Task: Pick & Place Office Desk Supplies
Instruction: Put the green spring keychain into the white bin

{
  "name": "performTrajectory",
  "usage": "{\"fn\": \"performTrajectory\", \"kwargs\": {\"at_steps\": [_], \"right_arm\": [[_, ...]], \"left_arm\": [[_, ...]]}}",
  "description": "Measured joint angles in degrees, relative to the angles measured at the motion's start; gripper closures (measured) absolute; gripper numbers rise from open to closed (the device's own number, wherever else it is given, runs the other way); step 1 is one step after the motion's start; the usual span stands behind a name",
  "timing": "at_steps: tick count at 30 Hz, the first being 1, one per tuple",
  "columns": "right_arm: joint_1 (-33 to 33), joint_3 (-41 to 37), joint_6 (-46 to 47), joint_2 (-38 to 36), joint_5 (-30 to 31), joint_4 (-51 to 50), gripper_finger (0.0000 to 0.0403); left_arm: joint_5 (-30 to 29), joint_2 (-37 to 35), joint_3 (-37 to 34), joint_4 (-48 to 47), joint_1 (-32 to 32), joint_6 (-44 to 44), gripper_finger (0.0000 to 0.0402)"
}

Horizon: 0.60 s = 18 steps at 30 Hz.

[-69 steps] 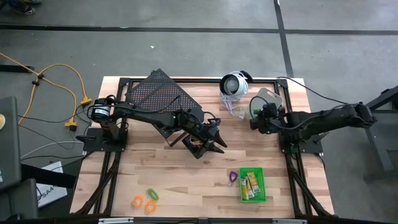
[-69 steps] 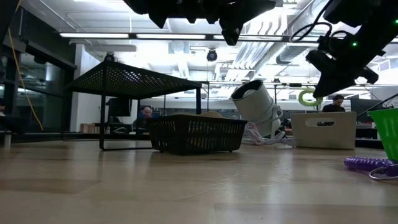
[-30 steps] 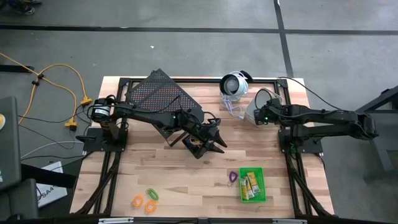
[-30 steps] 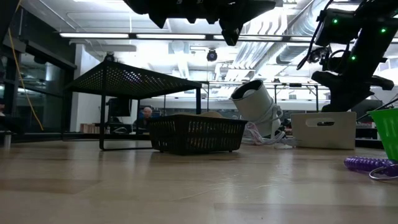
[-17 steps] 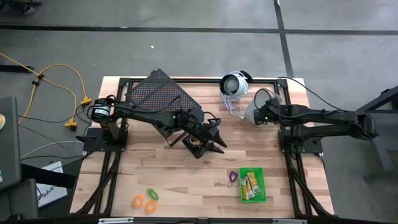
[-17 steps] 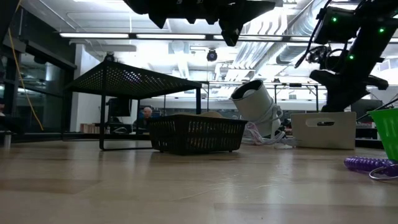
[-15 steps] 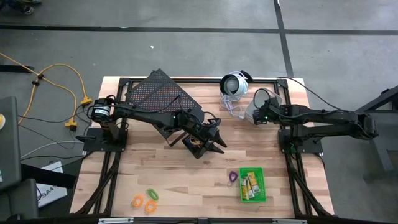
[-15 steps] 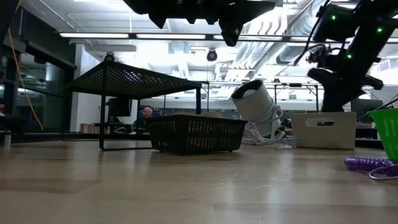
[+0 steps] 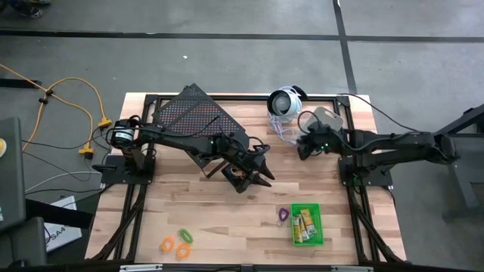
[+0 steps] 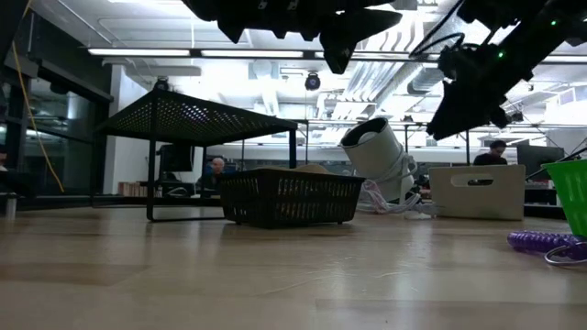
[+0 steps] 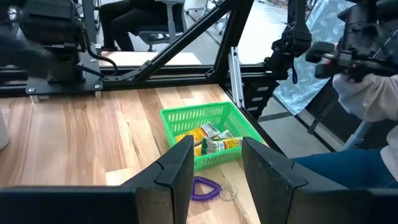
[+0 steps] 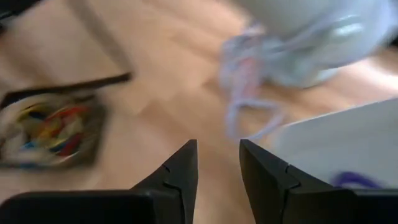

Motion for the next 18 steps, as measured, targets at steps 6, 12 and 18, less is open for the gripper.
{"fn": "performTrajectory", "kwargs": {"at_steps": [6, 12, 18], "right_arm": [[6.3, 0.0, 0.0, 0.0, -8.7, 1.3, 0.0296], [13.0, 0.0, 0.0, 0.3, -10.1, 4.9, 0.0296], [18.1, 0.0, 0.0, 1.7, -9.8, 10.9, 0.0296]], "left_arm": [[0.0, 0.0, 0.0, 0.0, -0.2, 0.0, 0.027], [0.0, 0.0, 0.0, -0.1, -0.2, -1.6, 0.027], [-0.2, 0.0, 0.0, -2.3, -1.5, 1.4, 0.027]]}}
